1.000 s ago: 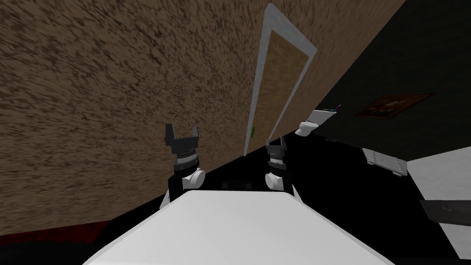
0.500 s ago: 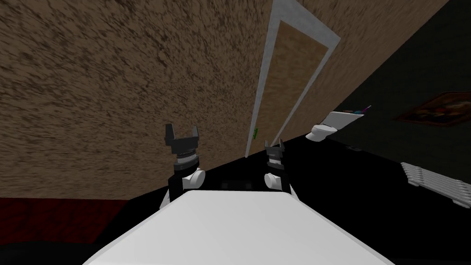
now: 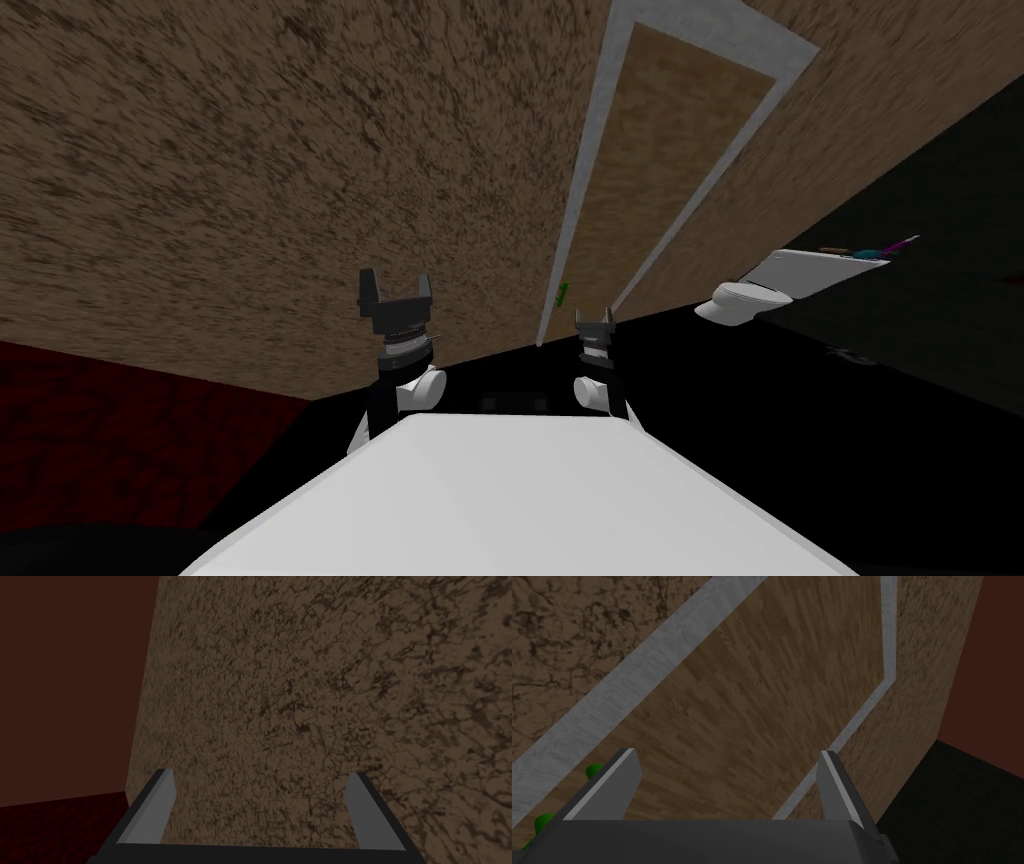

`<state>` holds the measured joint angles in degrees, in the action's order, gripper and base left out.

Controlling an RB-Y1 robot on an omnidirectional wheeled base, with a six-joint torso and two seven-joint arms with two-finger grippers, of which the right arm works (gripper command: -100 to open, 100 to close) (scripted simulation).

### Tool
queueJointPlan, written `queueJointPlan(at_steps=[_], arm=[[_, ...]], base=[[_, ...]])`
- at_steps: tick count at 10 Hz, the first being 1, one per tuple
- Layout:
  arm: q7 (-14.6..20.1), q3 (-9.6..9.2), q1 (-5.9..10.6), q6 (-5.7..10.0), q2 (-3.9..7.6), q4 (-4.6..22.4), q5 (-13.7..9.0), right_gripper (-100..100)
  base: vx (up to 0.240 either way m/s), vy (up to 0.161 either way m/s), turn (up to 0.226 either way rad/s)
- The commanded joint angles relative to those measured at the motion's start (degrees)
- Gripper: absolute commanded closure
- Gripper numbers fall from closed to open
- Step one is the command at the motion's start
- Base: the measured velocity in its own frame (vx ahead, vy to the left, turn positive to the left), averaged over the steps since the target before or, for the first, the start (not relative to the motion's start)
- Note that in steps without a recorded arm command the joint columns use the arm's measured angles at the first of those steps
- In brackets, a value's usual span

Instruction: Pull the door open

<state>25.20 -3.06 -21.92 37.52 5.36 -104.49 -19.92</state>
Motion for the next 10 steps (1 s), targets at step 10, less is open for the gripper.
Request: queueJointPlan(at_steps=[10], arm=[[10.4,0.55,4.43,3.89,1.01,14.82,-9.17,-100]], base=[[0.012,-0.125,0.206]])
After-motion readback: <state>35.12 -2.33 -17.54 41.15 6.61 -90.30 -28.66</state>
